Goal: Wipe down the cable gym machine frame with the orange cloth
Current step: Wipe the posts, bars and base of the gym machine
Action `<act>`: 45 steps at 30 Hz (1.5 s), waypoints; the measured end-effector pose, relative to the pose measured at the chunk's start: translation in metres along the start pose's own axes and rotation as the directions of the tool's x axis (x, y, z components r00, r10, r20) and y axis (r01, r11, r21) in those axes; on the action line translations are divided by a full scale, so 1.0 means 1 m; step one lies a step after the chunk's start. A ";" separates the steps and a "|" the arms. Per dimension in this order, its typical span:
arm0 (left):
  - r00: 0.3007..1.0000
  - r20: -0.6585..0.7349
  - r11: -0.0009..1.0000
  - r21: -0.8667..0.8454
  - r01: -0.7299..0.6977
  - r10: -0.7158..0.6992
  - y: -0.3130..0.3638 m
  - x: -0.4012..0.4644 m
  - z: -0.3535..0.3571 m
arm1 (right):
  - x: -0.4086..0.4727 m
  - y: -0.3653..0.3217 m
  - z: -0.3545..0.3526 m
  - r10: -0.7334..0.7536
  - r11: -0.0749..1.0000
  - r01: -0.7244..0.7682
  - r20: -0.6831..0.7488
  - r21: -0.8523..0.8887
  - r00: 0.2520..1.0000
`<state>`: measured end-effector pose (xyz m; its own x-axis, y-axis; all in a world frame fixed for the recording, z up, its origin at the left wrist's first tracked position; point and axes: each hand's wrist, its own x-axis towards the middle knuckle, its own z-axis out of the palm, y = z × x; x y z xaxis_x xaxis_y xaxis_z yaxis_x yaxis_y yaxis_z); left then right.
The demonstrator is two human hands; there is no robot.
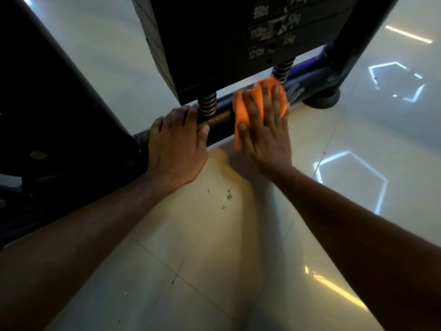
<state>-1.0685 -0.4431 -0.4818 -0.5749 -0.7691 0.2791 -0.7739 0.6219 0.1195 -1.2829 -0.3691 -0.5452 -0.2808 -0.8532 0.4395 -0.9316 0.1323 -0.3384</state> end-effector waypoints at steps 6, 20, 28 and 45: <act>0.996 -0.058 0.979 0.187 0.081 -0.071 0.018 -0.017 0.009 | -0.008 -0.034 0.013 -0.044 0.996 0.041 0.037 0.080 0.998; 0.970 -0.196 0.952 0.238 0.193 -0.147 0.032 -0.028 0.039 | 0.003 0.018 -0.010 -0.241 0.966 0.249 0.104 -0.067 0.965; 0.997 -0.073 0.982 0.190 0.016 -0.002 0.072 -0.061 0.046 | -0.010 0.034 -0.036 -0.077 0.996 0.073 0.090 0.049 0.993; 0.999 -0.020 0.995 0.096 -0.032 0.034 0.129 0.083 0.051 | 0.030 0.071 -0.033 0.171 0.980 -0.172 0.014 0.104 0.985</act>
<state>-1.2299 -0.4342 -0.4920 -0.5954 -0.7444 0.3022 -0.7771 0.6291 0.0186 -1.3653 -0.3684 -0.5285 -0.4329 -0.8250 0.3634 -0.8405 0.2237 -0.4936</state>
